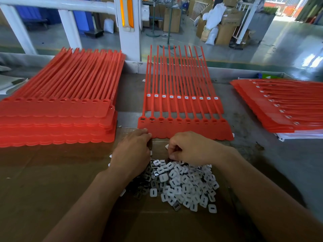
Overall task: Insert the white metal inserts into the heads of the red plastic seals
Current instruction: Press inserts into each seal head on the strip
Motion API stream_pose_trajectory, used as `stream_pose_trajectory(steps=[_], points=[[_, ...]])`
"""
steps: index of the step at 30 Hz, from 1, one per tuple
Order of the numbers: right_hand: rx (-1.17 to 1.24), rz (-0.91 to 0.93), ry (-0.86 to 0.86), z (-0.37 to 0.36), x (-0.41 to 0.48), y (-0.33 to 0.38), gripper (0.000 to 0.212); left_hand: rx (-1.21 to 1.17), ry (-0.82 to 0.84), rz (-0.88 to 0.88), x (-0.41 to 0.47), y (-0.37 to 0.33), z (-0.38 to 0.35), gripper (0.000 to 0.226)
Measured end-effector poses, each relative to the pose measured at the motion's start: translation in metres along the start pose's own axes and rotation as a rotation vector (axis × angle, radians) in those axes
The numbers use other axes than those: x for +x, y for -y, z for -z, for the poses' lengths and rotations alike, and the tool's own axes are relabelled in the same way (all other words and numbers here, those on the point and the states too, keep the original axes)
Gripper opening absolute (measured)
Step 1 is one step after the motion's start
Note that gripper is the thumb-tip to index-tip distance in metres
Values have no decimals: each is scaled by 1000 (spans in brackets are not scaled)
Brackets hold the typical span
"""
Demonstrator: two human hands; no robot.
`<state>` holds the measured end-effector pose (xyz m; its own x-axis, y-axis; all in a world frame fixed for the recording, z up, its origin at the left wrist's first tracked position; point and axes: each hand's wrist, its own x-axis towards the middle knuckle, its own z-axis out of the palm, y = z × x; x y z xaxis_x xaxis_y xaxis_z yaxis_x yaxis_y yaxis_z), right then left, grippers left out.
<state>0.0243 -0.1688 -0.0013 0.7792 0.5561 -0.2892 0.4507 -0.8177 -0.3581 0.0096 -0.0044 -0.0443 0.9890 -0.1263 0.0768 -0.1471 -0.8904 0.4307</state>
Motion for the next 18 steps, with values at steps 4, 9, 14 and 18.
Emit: stream_pose_trajectory(steps=[4, 9, 14, 18], points=[[112, -48, -11, 5, -3, -3, 9, 2, 1, 4, 0, 0, 0, 50], [236, -64, -63, 8, -9, -5, 13, -9, 2, 6, -1, 0, 0, 51], [292, -63, -80, 6, -8, -4, 15, -6, -3, 1, -1, -1, 1, 50], [348, -62, -103, 5, -6, -8, 16, -1, 5, 4, -1, -1, 1, 51]])
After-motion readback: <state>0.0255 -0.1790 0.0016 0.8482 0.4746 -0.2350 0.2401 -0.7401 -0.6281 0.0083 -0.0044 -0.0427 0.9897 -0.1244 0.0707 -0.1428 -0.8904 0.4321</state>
